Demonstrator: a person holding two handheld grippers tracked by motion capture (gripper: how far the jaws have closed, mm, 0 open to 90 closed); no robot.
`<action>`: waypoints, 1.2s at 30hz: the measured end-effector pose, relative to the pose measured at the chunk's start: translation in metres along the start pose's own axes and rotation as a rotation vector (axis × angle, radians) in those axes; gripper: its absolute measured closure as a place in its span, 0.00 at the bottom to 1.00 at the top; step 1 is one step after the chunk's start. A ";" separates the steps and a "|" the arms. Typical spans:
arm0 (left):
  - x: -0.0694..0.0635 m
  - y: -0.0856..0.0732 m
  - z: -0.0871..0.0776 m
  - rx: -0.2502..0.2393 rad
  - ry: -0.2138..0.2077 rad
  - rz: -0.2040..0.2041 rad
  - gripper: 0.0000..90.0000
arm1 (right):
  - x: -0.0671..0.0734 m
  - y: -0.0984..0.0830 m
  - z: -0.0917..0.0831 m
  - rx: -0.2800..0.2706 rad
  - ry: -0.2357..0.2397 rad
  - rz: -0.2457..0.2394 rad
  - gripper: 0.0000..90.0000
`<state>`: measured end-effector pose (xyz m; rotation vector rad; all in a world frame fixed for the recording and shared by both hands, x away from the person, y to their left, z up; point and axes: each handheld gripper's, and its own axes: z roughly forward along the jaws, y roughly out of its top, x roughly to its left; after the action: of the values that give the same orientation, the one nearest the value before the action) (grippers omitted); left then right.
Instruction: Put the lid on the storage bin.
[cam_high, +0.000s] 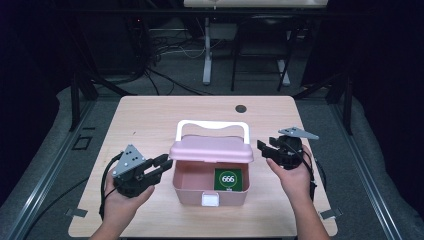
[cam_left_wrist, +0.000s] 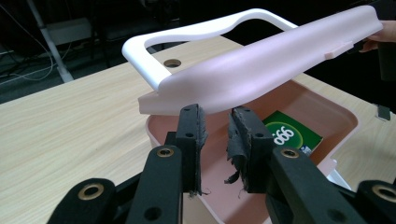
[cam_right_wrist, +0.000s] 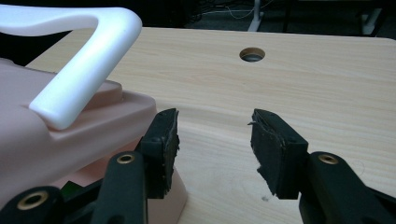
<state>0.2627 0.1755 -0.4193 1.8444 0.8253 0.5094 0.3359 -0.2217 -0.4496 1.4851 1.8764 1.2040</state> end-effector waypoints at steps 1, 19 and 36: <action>-0.001 -0.001 0.000 0.001 -0.002 -0.002 0.82 | 0.000 0.000 0.000 -0.004 0.000 0.002 0.57; -0.004 -0.020 -0.003 0.014 -0.014 -0.010 0.82 | 0.000 0.000 0.000 0.005 -0.001 0.001 0.57; -0.007 -0.040 -0.002 0.035 -0.026 -0.016 0.82 | 0.001 -0.001 0.002 0.013 0.000 -0.005 0.57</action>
<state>0.2446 0.1820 -0.4548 1.8714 0.8355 0.4632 0.3364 -0.2201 -0.4516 1.4863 1.8904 1.1913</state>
